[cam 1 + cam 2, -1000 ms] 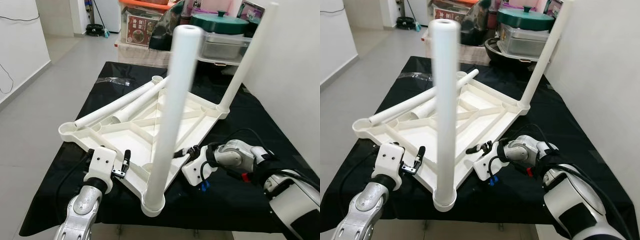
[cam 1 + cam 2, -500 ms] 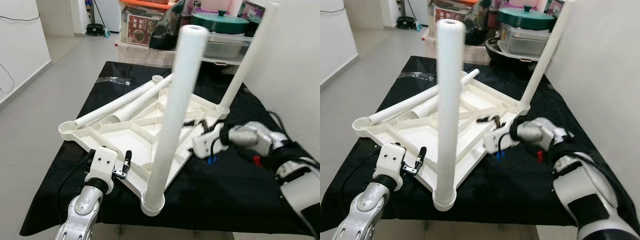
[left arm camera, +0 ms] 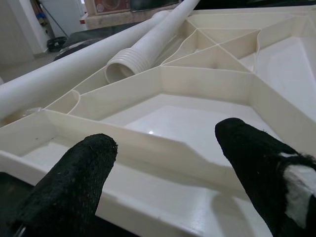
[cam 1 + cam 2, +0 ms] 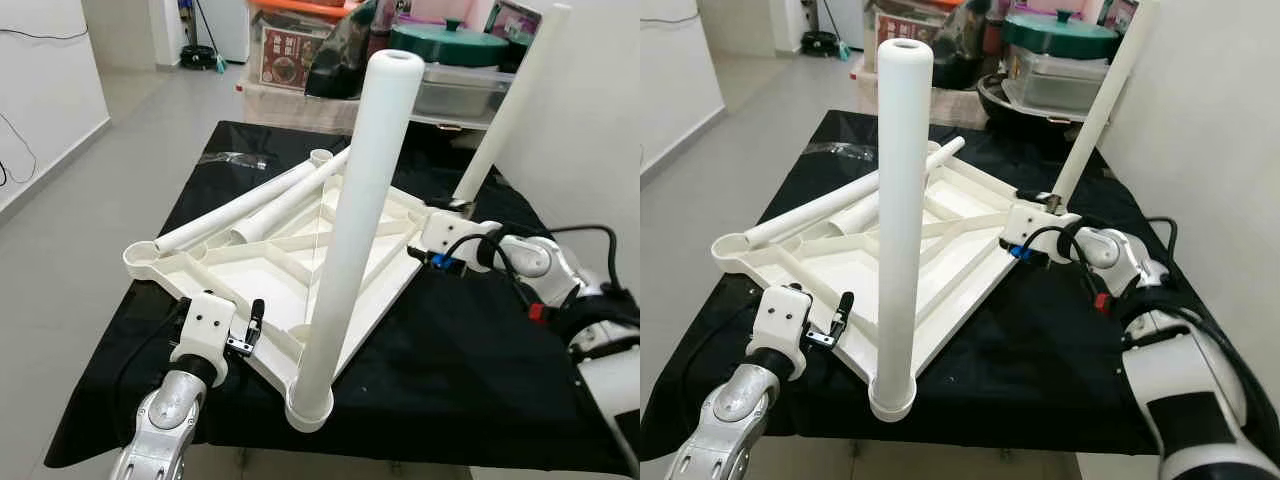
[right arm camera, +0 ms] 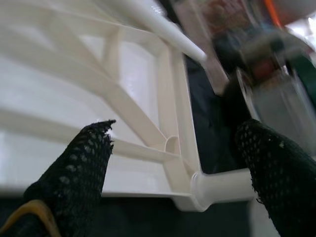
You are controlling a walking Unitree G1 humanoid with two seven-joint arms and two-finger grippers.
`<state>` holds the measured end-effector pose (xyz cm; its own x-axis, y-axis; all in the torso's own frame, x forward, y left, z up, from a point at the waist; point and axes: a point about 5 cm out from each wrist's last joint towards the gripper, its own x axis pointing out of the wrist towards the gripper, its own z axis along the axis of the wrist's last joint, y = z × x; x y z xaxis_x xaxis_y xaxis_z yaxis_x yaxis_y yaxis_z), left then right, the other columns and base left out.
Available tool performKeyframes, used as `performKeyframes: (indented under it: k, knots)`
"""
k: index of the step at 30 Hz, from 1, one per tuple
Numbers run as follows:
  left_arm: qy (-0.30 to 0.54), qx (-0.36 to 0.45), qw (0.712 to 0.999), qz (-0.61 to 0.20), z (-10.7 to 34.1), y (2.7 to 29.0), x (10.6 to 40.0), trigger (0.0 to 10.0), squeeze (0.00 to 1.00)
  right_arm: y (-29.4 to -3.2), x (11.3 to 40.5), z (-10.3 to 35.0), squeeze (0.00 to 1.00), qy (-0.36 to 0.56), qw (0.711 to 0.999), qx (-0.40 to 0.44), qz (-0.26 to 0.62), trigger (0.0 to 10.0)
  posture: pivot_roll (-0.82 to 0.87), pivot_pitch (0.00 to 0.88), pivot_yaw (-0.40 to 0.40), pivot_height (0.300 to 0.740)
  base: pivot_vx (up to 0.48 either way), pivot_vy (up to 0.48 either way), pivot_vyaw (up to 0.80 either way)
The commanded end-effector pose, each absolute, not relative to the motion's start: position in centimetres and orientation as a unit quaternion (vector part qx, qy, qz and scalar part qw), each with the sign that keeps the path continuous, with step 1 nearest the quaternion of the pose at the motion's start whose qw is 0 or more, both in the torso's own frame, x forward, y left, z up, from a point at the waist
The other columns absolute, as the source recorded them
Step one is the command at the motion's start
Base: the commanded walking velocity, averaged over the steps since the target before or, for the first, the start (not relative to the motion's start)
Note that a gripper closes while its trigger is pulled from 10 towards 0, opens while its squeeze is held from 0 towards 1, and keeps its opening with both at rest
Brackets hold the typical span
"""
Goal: Building children table
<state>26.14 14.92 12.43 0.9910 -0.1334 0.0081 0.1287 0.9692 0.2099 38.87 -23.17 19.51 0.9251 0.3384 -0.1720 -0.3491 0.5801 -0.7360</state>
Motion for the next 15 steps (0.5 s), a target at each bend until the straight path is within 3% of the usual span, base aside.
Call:
performKeyframes:
  k: [1, 3, 4, 11, 15]
  knots:
    - [-0.017, 0.098, 0.992, -0.074, 12.5, 14.6, 26.1, 10.0, 0.00, -23.8, 38.8, 18.4, 1.00, 0.012, 0.944, -0.306, 0.126, 10.0, 0.07, 0.000, -0.141, 0.740, 0.000, 0.000, 0.00]
    - [-0.019, 0.097, 0.992, -0.075, 12.5, 14.6, 26.1, 10.0, 0.00, -23.7, 38.9, 18.2, 1.00, 0.008, 0.954, -0.277, 0.111, 10.0, 0.07, 0.000, -0.141, 0.740, 0.000, 0.000, 0.00]
    - [-0.021, 0.096, 0.992, -0.076, 12.6, 14.5, 26.1, 10.0, 0.00, -23.5, 38.9, 17.8, 0.00, 0.008, 0.969, -0.231, 0.093, 10.0, 0.07, 0.000, -0.141, 0.740, 0.000, 0.000, 0.00]
    - [-0.026, 0.093, 0.992, -0.077, 12.8, 14.7, 26.1, 10.0, 0.00, -22.6, 38.9, 16.8, 0.00, -0.019, 0.995, -0.099, 0.023, 10.0, 0.07, 0.000, -0.138, 0.740, 0.000, 0.000, 0.00]
    - [-0.031, 0.088, 0.992, -0.082, 12.9, 14.6, 26.0, 10.0, 0.00, -22.8, 38.4, 16.0, 0.00, -0.034, 0.997, -0.019, -0.070, 10.0, 0.07, 0.000, -0.138, 0.740, 0.000, 0.000, 0.00]
